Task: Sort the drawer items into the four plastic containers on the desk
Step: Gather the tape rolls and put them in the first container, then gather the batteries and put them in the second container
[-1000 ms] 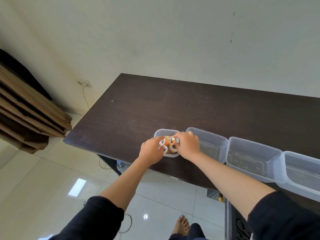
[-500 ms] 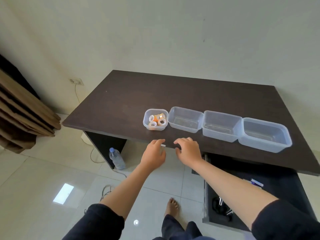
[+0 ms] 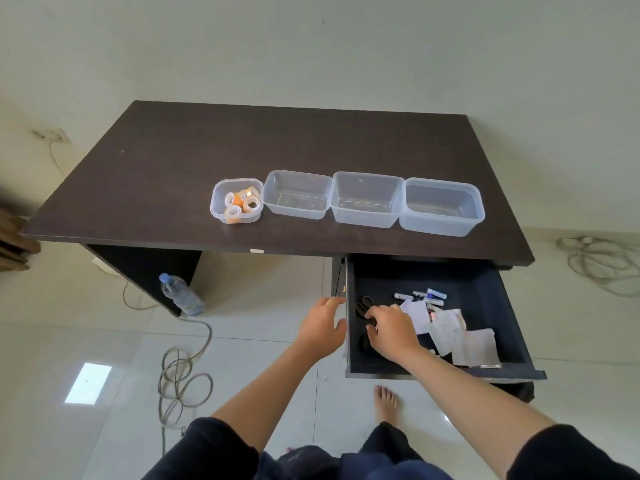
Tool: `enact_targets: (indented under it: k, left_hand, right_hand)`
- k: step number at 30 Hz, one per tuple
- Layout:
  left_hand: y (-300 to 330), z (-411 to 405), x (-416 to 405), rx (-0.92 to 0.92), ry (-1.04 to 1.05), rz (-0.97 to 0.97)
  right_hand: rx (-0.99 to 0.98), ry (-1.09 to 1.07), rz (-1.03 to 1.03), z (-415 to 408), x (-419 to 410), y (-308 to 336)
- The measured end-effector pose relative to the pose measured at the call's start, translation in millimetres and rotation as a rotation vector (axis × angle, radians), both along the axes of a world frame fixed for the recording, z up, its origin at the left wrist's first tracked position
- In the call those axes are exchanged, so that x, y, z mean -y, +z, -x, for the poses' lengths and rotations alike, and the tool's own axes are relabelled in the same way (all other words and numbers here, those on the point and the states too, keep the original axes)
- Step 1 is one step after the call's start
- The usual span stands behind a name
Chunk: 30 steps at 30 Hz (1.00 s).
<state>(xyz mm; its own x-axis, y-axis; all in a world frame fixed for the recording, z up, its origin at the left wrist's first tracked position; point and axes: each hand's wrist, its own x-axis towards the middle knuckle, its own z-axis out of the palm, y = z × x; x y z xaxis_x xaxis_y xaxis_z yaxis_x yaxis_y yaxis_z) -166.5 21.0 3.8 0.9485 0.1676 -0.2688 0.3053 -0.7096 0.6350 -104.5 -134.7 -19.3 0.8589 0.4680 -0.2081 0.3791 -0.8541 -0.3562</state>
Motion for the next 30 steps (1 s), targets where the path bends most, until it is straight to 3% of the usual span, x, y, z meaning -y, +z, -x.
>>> enact_targets:
  k: [14, 24, 30]
  left_hand:
    - [-48.6, -100.4, 108.0, -0.187, -0.056, 0.056]
    - [-90.8, -153.2, 156.9, -0.388, -0.152, -0.063]
    - [-102.2, -145.7, 174.9, -0.457, -0.164, -0.067]
  right_hand:
    - [-0.197, -0.149, 0.155, -78.2, 141.6, -29.9]
    - [-0.403, 0.26, 0.461, -134.9, 193.3, -64.0]
    - [-0.474, 0.292, 0.464, -149.4, 202.3, -69.4]
